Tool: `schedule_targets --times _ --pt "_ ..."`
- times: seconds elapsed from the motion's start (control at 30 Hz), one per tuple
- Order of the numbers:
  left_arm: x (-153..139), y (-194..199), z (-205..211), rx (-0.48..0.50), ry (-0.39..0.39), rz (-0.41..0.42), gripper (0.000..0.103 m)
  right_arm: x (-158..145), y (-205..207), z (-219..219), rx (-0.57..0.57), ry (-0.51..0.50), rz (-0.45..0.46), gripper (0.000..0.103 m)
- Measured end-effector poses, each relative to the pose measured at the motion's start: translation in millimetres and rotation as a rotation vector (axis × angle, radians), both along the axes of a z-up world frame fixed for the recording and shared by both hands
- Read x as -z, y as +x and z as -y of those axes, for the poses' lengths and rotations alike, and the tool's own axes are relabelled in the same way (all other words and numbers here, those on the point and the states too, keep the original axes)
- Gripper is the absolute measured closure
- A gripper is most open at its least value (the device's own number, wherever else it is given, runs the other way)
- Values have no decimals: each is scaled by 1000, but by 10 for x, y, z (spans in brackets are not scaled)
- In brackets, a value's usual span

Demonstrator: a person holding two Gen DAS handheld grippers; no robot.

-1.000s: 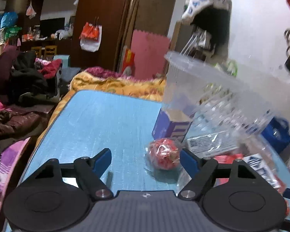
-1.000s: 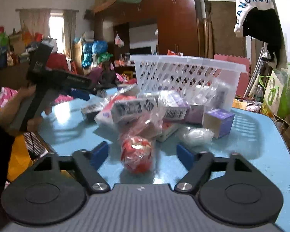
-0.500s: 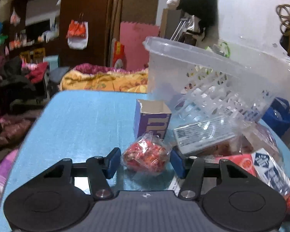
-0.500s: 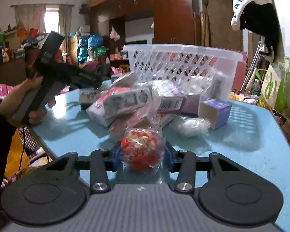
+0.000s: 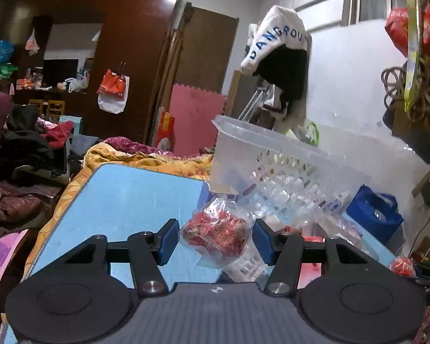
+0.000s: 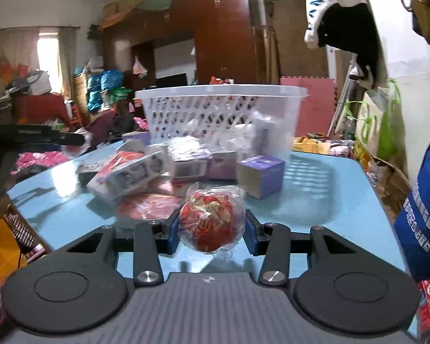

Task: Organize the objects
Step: 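Grasp the bagged red ball with the right tool and lift it, then drop the bagged red ball into the white basket with the right tool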

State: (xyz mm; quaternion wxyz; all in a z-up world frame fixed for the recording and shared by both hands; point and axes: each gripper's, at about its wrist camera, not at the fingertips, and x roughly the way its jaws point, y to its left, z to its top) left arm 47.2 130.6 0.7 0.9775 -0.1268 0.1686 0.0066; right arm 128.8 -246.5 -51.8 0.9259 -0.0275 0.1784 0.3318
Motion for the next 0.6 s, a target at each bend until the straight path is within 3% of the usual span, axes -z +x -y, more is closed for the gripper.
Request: schedule_targets --times 0.43,0.6 --pt "-111 -144 308 92 33 98 43 -221 39 113 -2 88 44 56" --pt "-276 -65 383 124 24 120 43 -376 85 69 -4 85 75 56"
